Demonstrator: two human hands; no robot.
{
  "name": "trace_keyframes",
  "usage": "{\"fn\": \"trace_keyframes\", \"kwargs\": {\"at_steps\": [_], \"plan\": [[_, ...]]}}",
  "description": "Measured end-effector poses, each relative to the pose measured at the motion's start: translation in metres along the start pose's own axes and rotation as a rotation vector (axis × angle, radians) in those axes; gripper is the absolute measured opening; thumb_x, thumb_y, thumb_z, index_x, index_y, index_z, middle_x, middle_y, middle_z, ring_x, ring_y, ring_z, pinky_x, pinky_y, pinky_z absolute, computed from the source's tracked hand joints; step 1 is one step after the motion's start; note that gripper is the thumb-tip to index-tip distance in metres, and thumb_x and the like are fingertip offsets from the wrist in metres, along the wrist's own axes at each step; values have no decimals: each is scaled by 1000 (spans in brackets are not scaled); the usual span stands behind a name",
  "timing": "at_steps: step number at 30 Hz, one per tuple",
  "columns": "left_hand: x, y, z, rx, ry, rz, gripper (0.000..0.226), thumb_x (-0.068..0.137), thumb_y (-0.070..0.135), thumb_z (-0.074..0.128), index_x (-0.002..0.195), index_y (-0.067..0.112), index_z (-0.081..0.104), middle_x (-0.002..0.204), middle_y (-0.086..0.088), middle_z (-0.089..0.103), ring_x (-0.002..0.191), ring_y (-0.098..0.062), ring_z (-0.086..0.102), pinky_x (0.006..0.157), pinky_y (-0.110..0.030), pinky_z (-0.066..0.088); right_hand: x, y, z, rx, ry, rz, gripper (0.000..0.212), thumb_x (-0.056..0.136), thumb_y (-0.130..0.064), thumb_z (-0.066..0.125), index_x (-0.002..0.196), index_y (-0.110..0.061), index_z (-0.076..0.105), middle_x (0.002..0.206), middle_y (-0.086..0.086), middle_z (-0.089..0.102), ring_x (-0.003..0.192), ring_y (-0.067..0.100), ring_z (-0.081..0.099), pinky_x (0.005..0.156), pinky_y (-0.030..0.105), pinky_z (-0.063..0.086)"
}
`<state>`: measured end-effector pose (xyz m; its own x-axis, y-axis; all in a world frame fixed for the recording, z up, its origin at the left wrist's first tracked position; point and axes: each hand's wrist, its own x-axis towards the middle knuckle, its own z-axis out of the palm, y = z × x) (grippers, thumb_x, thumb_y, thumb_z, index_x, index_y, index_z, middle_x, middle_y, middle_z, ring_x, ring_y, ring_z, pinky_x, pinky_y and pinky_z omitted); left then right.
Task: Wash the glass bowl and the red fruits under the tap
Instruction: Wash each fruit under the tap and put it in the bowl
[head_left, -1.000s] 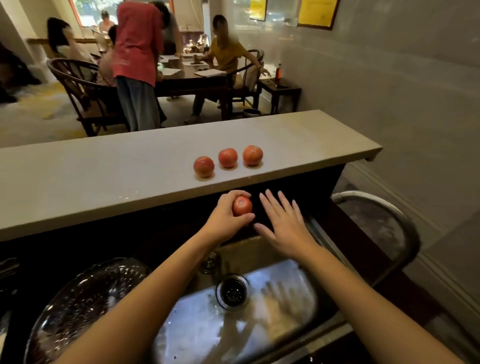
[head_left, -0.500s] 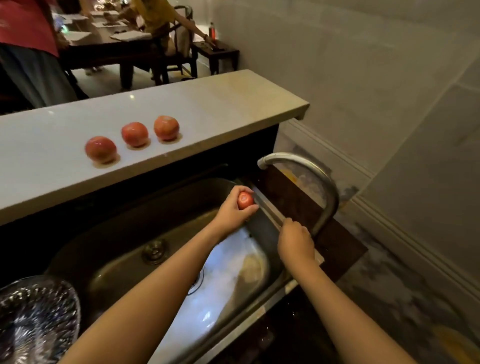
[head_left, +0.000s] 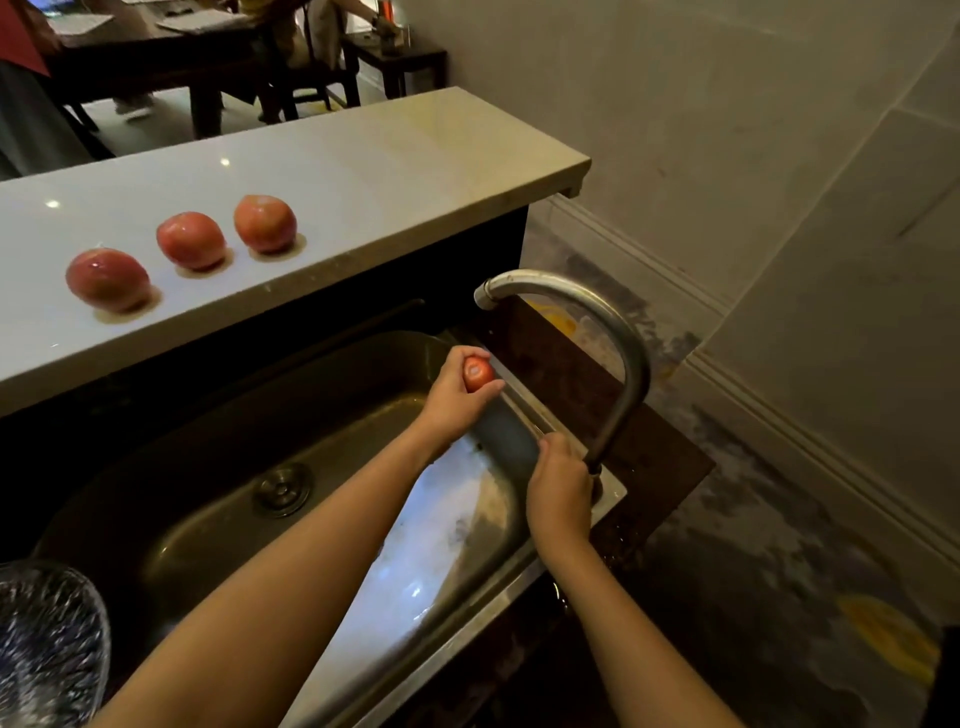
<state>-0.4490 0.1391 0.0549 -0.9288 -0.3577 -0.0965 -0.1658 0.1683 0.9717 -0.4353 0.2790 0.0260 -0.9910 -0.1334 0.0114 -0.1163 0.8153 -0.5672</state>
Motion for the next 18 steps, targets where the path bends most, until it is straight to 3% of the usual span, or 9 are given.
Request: {"fn": "trace_keyframes", "kwargs": {"at_steps": [3, 12, 15, 18], "plan": [[1, 2, 2, 3, -4, -5, 40, 87, 13, 59, 123, 16, 42, 126, -8, 42, 111, -23, 50, 85, -29, 50, 5, -2, 0, 11, -8, 11, 26, 100, -17, 33, 110, -6, 54, 105, 14, 66, 97, 28, 64, 80, 35, 51], [1, 2, 6, -17, -49, -15, 40, 87, 15, 59, 123, 19, 40, 121, -4, 42, 108, -22, 51, 87, -33, 52, 11, -4, -1, -21, -21, 40, 25, 99, -12, 35, 110, -5, 56, 108, 15, 66, 100, 31, 62, 76, 34, 46], [1, -1, 7, -33, -64, 1, 39, 88, 20, 59, 123, 20, 41, 114, 2, 42, 101, -17, 51, 79, -25, 51, 11, -5, -6, -5, -48, 46, 26, 100, -18, 35, 107, -4, 56, 102, 15, 66, 96, 30, 63, 74, 34, 45], [4, -1, 5, -188, -96, -24, 27, 94, 28, 46, 120, 19, 46, 111, -7, 48, 92, -19, 54, 68, -21, 46, 12, -11, -17, -48, 14, -47, 31, 99, -27, 38, 118, -7, 51, 106, 10, 64, 96, 26, 62, 71, 34, 46]]}}
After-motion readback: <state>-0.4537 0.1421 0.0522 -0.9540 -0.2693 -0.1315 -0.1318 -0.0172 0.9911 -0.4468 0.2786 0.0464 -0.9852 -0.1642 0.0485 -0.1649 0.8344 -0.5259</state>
